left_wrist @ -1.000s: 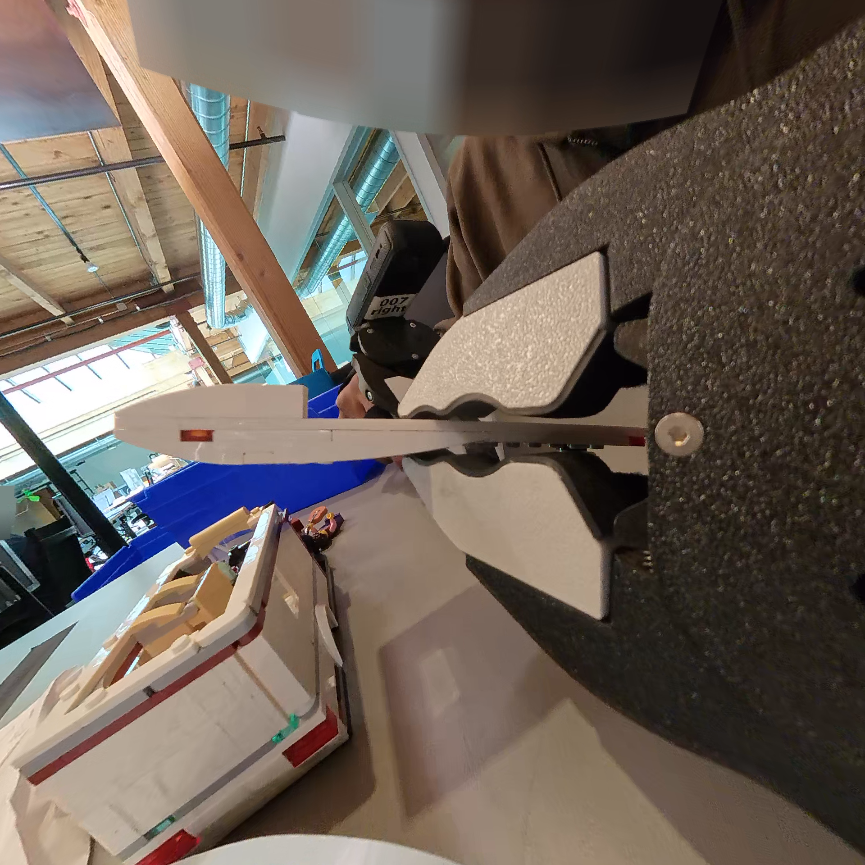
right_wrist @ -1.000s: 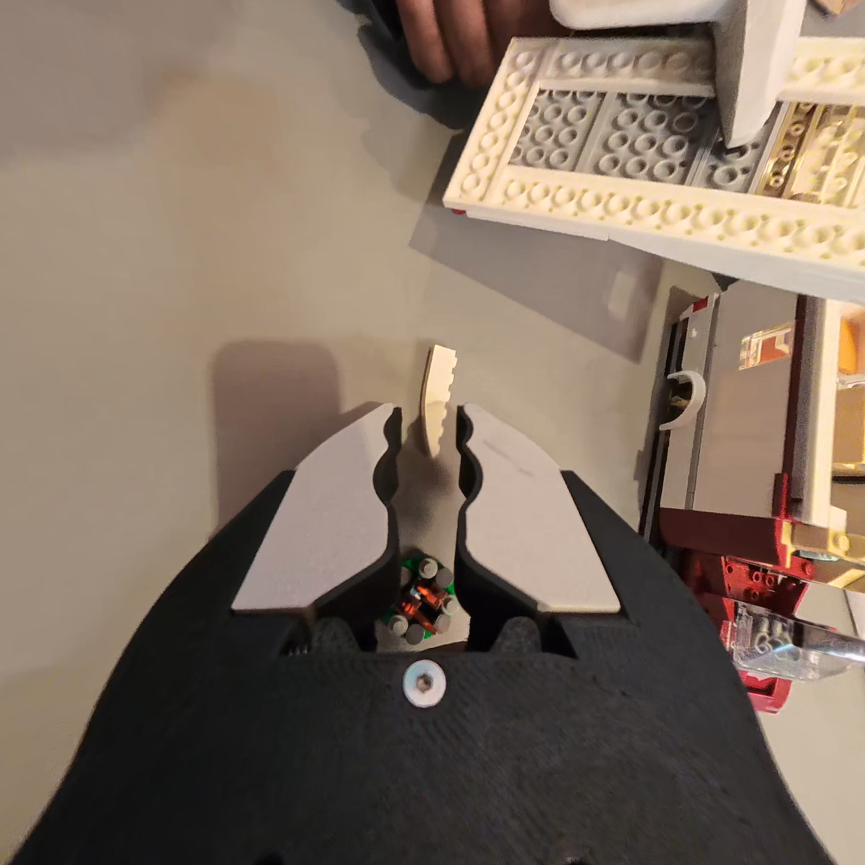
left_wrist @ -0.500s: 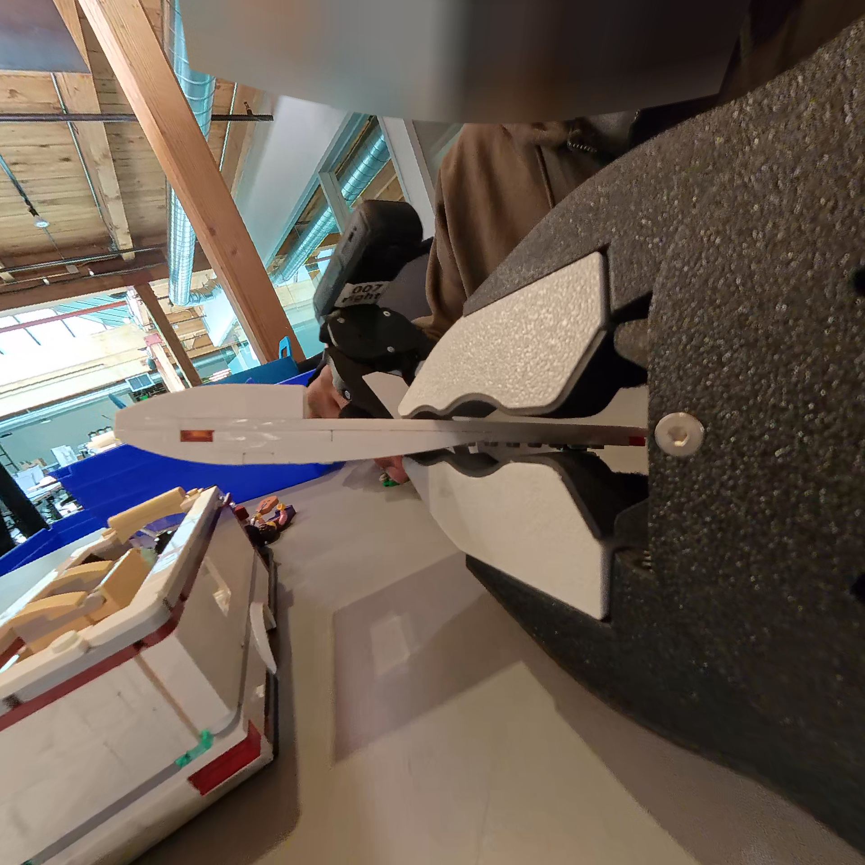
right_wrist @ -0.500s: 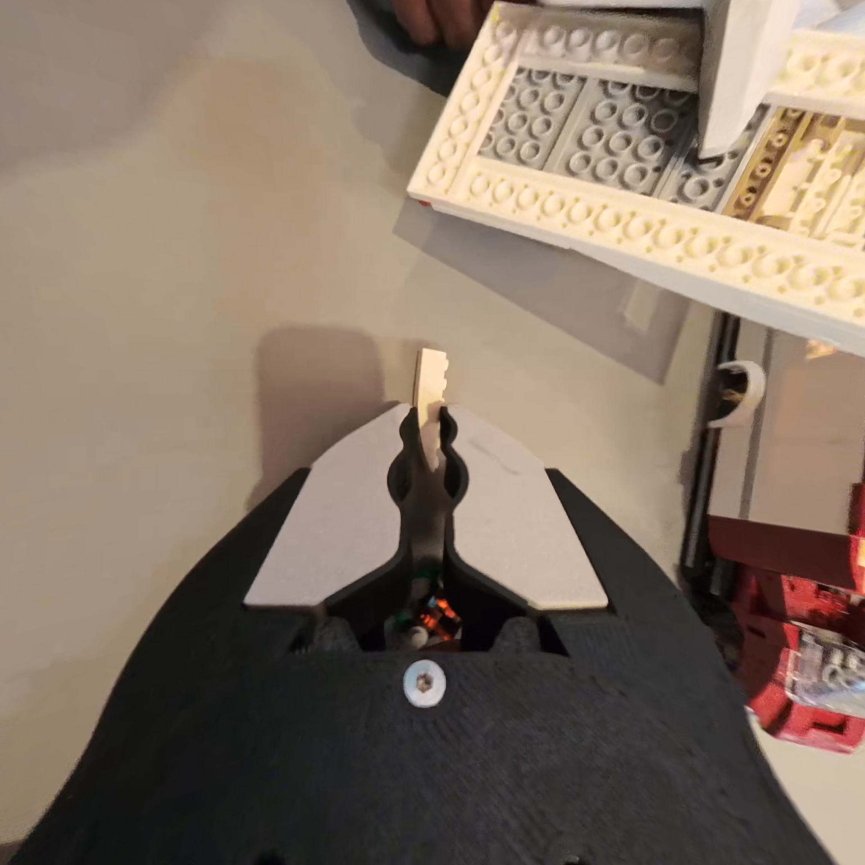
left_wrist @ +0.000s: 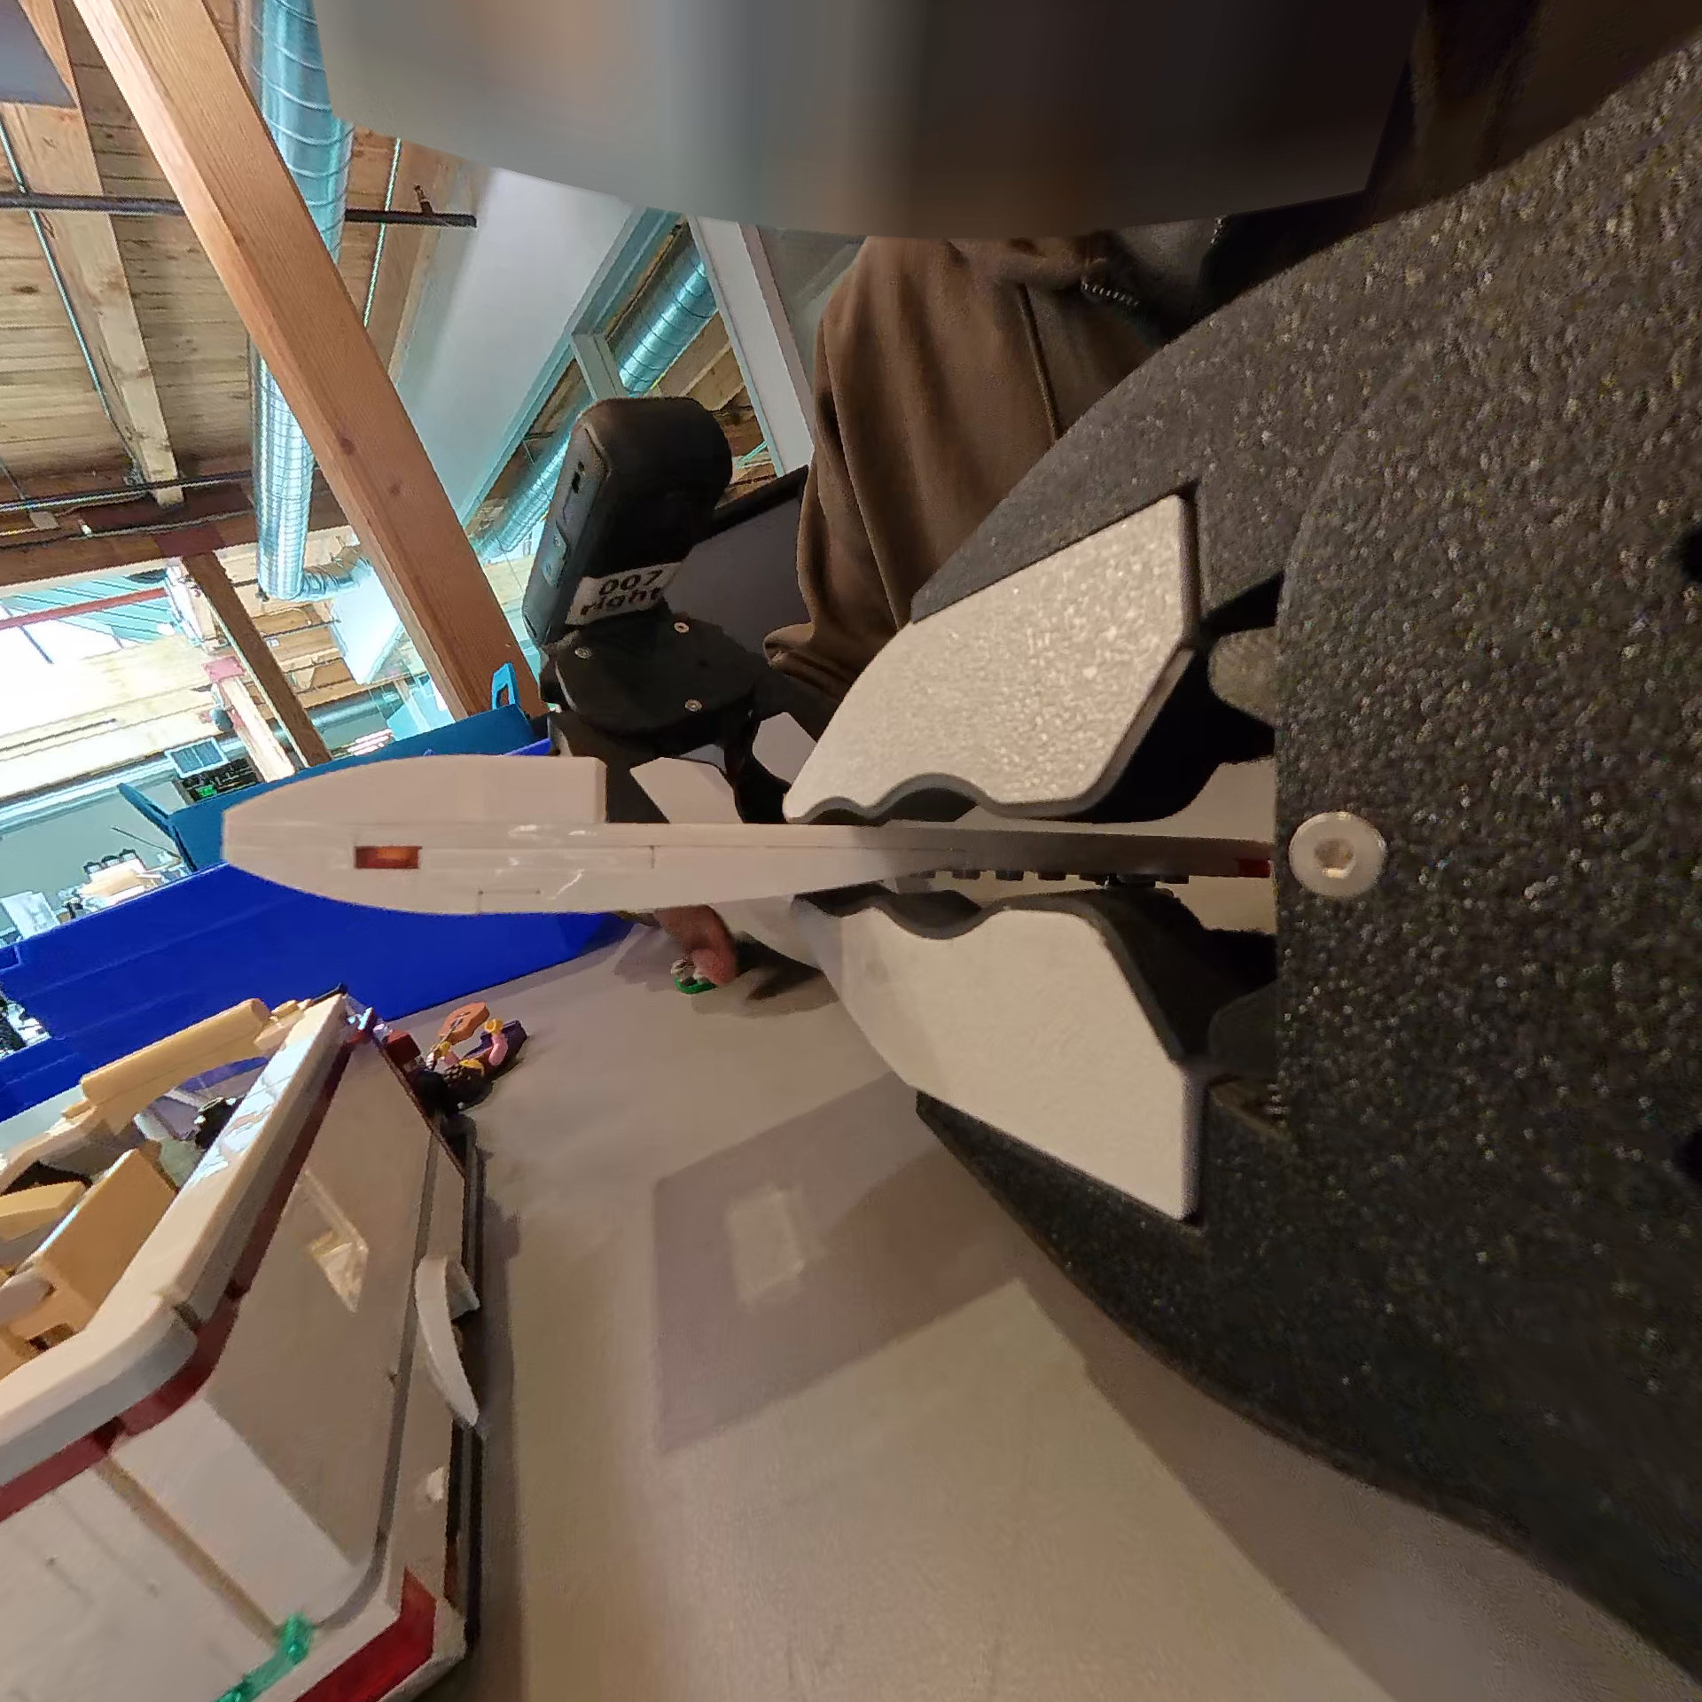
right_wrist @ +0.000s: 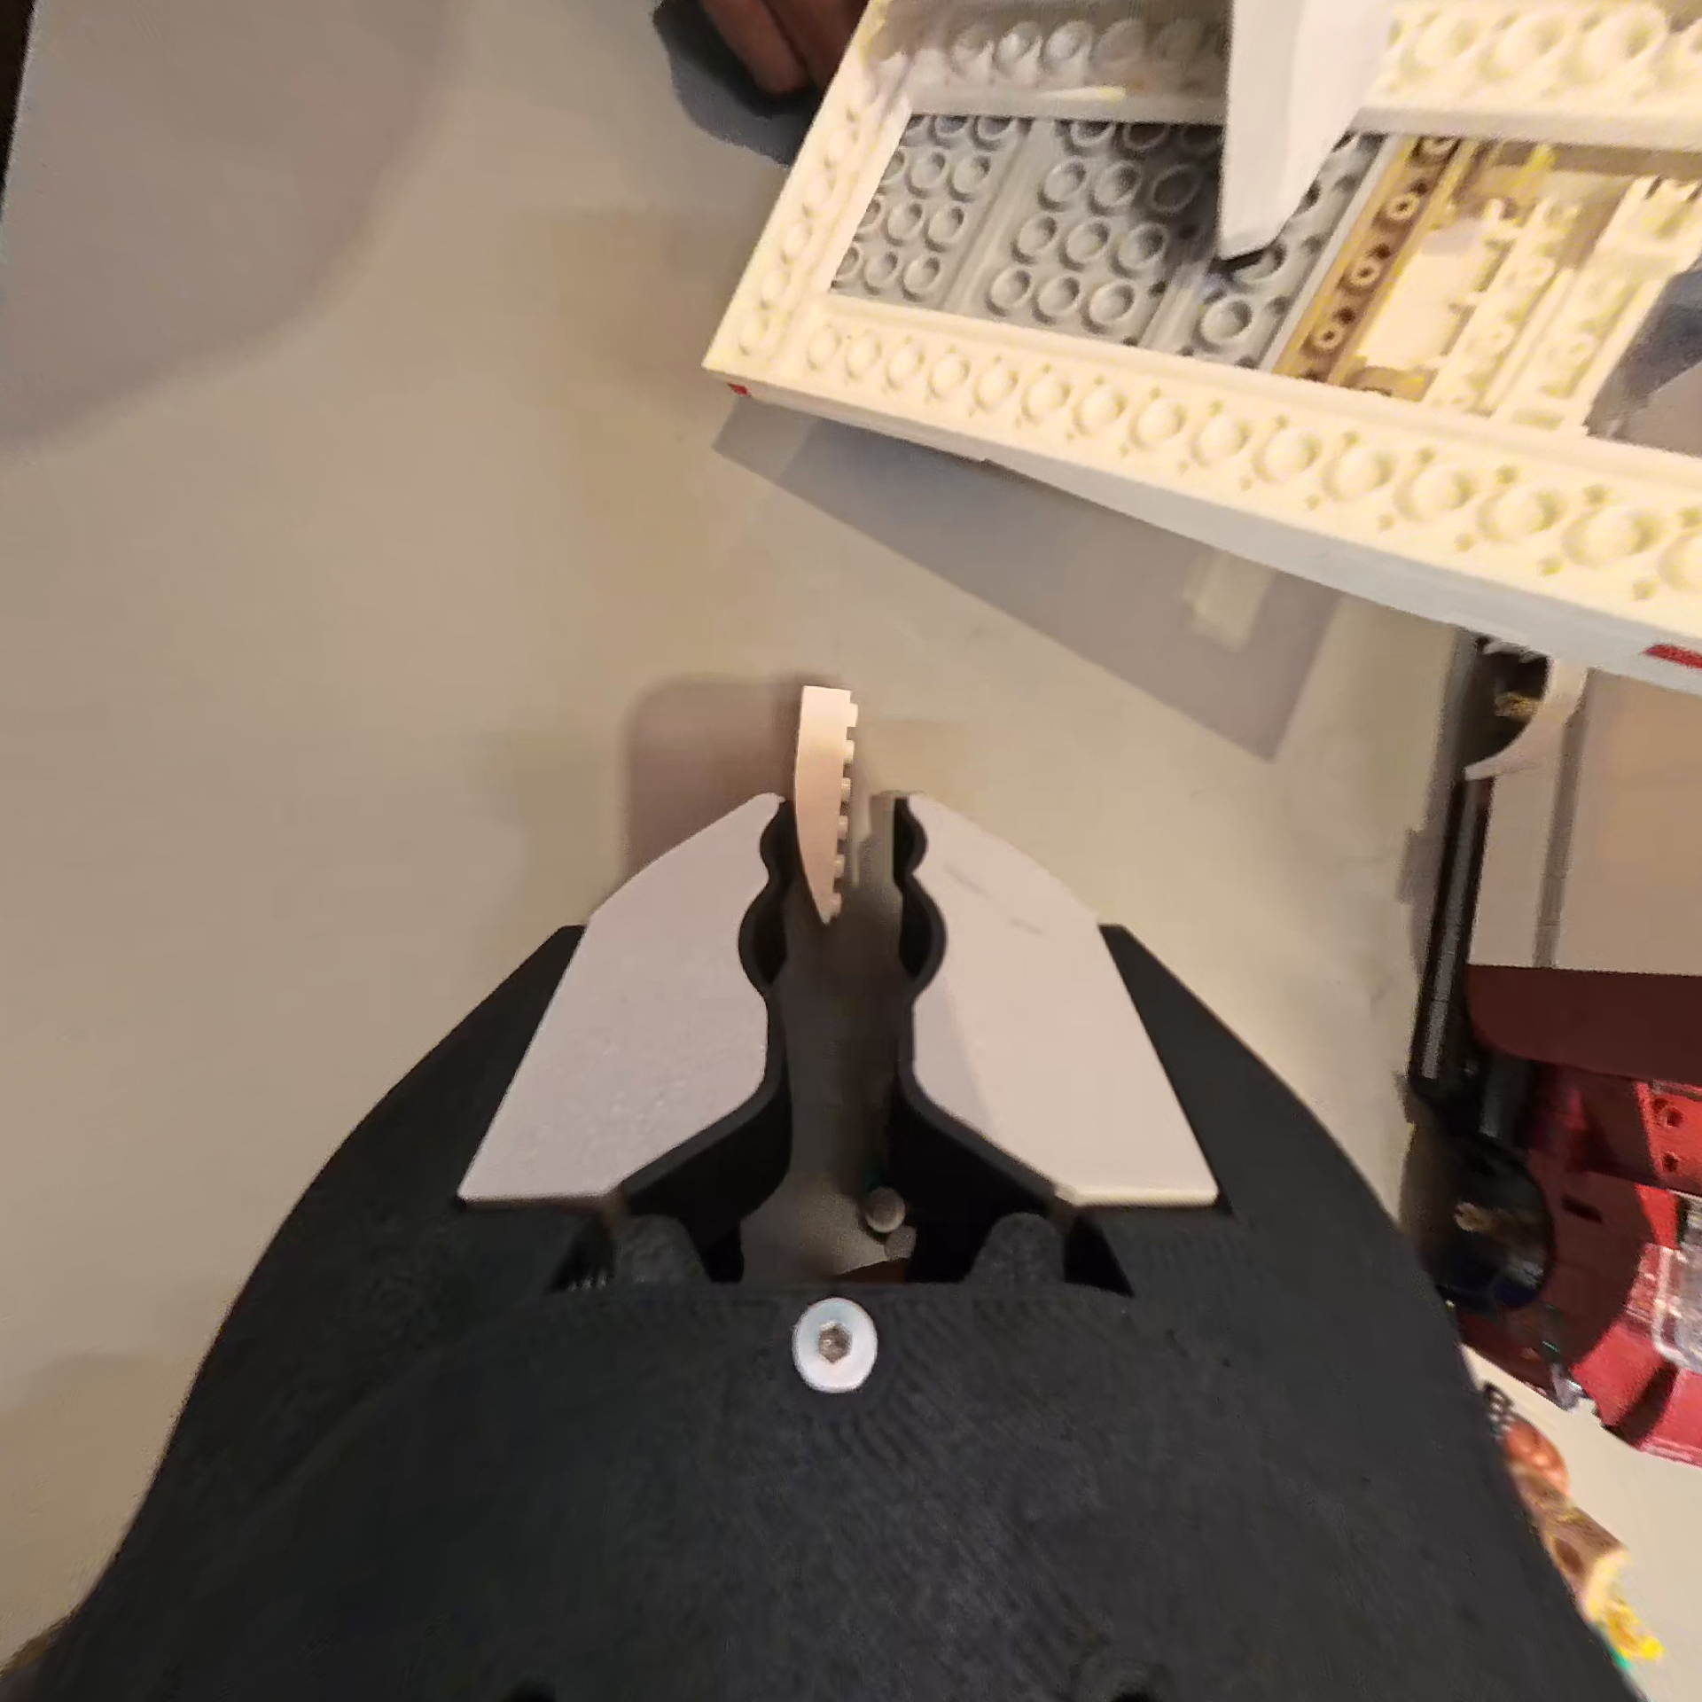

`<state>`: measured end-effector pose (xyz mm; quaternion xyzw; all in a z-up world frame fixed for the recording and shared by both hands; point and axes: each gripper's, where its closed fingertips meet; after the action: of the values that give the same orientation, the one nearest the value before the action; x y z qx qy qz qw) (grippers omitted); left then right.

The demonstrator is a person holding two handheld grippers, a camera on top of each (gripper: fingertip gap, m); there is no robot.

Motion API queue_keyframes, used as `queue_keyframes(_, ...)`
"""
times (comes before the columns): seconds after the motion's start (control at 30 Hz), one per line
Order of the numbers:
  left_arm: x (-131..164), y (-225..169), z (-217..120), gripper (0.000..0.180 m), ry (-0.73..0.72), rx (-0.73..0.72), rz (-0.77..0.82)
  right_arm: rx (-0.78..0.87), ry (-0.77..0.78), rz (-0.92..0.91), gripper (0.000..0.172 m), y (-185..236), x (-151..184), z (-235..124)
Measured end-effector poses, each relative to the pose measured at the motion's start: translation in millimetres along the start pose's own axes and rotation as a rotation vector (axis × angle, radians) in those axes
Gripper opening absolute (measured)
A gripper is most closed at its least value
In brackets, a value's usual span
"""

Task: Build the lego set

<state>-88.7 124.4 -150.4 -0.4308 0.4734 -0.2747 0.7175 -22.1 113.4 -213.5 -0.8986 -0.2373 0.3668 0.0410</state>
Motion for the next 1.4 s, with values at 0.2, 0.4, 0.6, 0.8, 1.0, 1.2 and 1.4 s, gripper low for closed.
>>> queue_keyframes(0.2,-1.0,-0.3,-1.2,0.01,-0.007,0.007,-0.005,-0.05,-0.039,-0.073,0.027,13.3,-4.1,-12.2)
queue_keyframes(0.4,0.3,0.1,-0.3,0.01,0.003,0.005,-0.001,-0.074,-0.025,-0.061,0.031,17.9,-3.0,-12.2)
queue_keyframes(0.6,0.4,0.1,-0.2,0.01,0.003,0.012,-0.008,-0.055,0.011,-0.035,0.032,14.4,2.5,-7.1)
queue_keyframes(0.8,0.7,-0.1,-0.2,0.01,0.004,0.014,-0.009,-0.059,0.03,-0.01,0.03,13.5,5.9,-2.5)
queue_keyframes(1.0,1.2,0.6,0.2,0.01,0.007,0.003,-0.003,-0.027,0.01,-0.016,0.032,8.8,2.2,-3.7)
queue_keyframes(1.2,4.4,1.7,1.3,0.01,0.014,-0.004,-0.022,0.014,0.005,-0.07,0.02,6.4,2.5,0.5)
queue_keyframes(1.4,14.6,2.1,5.2,0.01,0.034,0.005,-0.086,0.018,-0.024,-0.144,0.008,5.8,4.6,-6.4)
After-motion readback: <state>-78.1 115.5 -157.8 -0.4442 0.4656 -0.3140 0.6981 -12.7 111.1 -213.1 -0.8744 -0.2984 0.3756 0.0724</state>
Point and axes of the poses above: each gripper's, where its closed fingertips meet, z out along the fingers, x out of its underside, y = z × x across the jaws, and after that the axes turned 15 degrees about x, right-handed
